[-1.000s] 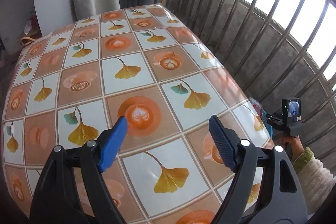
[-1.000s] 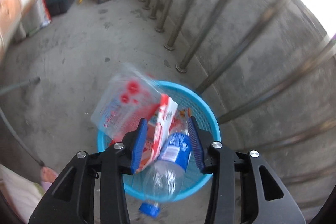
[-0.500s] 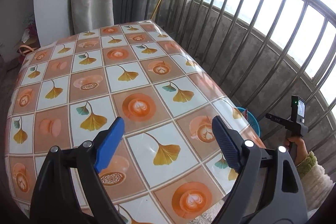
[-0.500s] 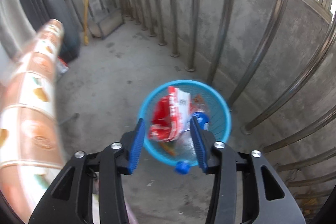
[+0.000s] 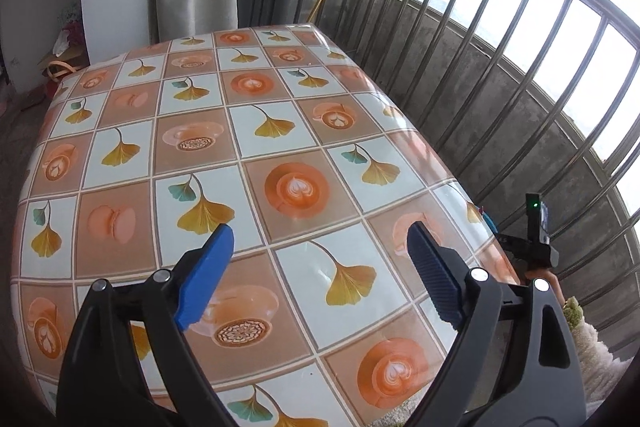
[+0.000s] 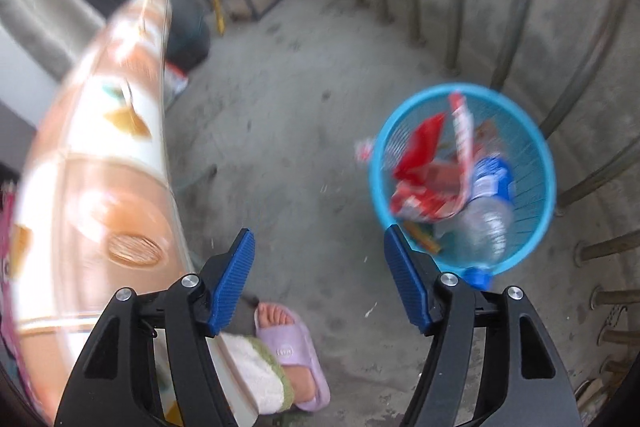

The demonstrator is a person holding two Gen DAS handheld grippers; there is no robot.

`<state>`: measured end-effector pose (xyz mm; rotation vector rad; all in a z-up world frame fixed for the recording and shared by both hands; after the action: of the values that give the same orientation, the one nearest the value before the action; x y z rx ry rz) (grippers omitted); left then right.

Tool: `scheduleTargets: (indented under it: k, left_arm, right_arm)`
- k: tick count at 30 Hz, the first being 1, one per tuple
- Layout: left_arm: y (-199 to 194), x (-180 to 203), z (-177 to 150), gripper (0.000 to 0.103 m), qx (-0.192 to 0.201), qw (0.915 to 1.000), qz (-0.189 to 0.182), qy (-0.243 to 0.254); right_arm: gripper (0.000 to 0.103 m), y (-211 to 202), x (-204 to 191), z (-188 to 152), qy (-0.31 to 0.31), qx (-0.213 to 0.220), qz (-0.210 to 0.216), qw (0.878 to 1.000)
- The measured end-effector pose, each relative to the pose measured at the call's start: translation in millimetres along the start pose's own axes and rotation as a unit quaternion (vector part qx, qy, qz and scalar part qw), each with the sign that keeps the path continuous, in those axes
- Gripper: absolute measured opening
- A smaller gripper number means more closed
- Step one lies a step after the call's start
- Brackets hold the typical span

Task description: Collect trash

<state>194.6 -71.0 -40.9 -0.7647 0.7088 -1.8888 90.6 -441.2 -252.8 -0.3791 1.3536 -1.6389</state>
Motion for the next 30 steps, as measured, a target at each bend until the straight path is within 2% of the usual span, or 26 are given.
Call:
scheduleTargets:
  k: [4, 9, 10, 12, 15, 19, 24, 30]
  left_arm:
    - [16, -3, 9, 0.084, -0.006, 0.9999, 0.003, -0.013]
    - [31, -12, 25, 0.084, -0.014, 0.9993, -0.004, -0.035]
    - [32, -13, 28, 0.084, -0.011, 0.9992, -0.006, -0.037]
    - [35, -17, 34, 0.084, -0.007, 0.9992, -0.006, -0.039]
    - [41, -23, 40, 0.084, -0.008, 0.9990, -0.005, -0.043]
    - [51, -35, 47, 0.084, -0.025, 0.9984, -0.004, -0.051]
    - [61, -47, 51, 0.084, -0.033, 0.9985, 0.002, -0.044]
    - [77, -59, 45, 0.084, -0.052, 0.9970, -0.007, -0.057]
  right_arm:
    - [0.066, 52, -8, 9, -0.017, -0.050, -0.006, 0.999]
    - [0.066, 125, -16, 54, -0.014, -0.085, -0.021, 0.996]
    - [0.067, 144, -16, 65, -0.009, -0.093, -0.029, 0.995]
    - [0.076, 186, -13, 84, -0.004, -0.112, -0.052, 0.992]
    - [0.079, 240, -3, 98, 0.004, -0.137, -0.092, 0.986]
    - [0.079, 305, 37, 107, 0.050, -0.167, -0.143, 0.974]
    - [0.079, 350, 86, 112, 0.087, -0.176, -0.195, 0.961]
    - [0.079, 378, 112, 101, 0.093, -0.194, -0.197, 0.956]
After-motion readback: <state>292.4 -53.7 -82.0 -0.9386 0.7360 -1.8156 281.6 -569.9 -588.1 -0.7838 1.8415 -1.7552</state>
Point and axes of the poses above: each gripper's, at about its wrist camera, not at the fingertips, and y roughly the way its jaws point, x to its right, z to its top, the point moved 7 cm from there along y, roughly the way its jaws point, and after that the axes turned 4 degrees about z, right-handed, at the moved point
